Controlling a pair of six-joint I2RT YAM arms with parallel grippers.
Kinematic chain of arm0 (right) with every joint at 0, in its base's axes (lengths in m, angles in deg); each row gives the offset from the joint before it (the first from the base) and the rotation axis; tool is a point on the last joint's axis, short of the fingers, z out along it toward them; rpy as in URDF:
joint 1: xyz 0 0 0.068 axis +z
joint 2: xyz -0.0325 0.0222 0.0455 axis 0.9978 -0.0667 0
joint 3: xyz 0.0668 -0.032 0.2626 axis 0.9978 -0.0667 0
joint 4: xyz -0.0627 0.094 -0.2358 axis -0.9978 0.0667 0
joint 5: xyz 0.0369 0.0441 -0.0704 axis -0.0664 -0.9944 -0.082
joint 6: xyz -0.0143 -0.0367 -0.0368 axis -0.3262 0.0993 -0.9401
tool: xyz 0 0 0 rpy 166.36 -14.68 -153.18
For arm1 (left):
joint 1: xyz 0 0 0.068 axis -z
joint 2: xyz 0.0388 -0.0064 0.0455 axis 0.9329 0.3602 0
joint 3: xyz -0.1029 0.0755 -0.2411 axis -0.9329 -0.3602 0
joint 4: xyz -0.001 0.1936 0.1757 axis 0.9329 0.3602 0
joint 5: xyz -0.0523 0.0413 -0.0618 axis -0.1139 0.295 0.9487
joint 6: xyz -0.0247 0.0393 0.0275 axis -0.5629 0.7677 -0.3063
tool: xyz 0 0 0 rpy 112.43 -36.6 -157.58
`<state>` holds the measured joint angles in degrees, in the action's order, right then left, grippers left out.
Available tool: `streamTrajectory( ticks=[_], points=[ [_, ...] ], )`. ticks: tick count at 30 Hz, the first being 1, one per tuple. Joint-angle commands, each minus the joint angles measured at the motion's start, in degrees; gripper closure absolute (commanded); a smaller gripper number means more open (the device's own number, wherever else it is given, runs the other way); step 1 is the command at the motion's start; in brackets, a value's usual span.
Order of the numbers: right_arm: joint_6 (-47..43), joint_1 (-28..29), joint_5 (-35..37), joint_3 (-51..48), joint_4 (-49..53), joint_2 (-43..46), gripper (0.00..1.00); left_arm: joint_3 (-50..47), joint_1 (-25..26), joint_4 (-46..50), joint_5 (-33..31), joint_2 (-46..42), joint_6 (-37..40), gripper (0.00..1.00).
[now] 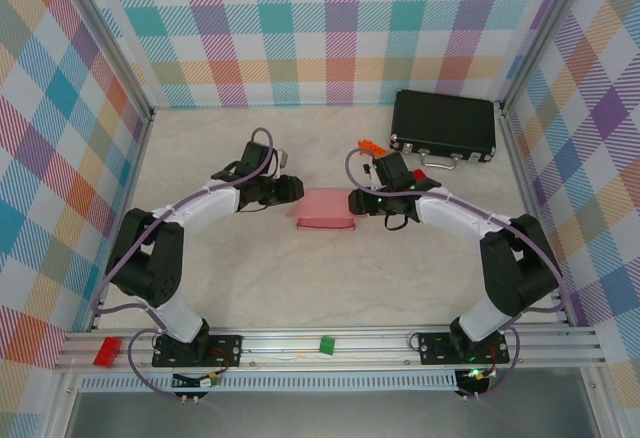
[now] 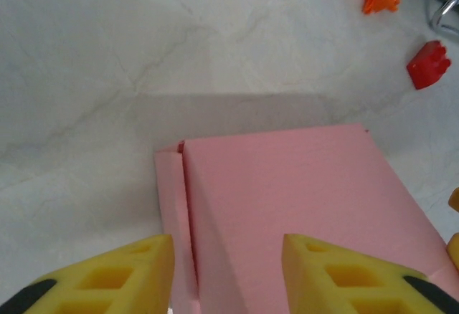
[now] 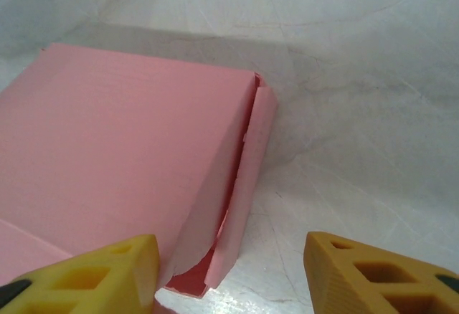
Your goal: Fold the paper box
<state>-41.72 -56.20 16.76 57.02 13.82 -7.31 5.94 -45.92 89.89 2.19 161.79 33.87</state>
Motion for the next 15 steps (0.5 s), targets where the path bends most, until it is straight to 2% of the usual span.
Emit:
streamTrajectory(
  ticks=[1, 9, 15],
  points=[
    [0.6, 0.3, -0.7, 0.9, 1.0, -1.6, 0.47, -2.2, 0.2, -0.1, 2.1, 0.6, -1.6, 0.60],
    [0.9, 0.3, -3.0, 1.2, 0.1, -5.0, 0.55, -4.2, 1.3, -2.0, 3.5, 2.4, -3.4, 0.62],
    [0.3, 0.3, -4.6, 2.7, -0.1, -7.8, 0.60, -5.6, 2.1, -3.1, 3.7, 2.5, -4.6, 0.70]
  ],
)
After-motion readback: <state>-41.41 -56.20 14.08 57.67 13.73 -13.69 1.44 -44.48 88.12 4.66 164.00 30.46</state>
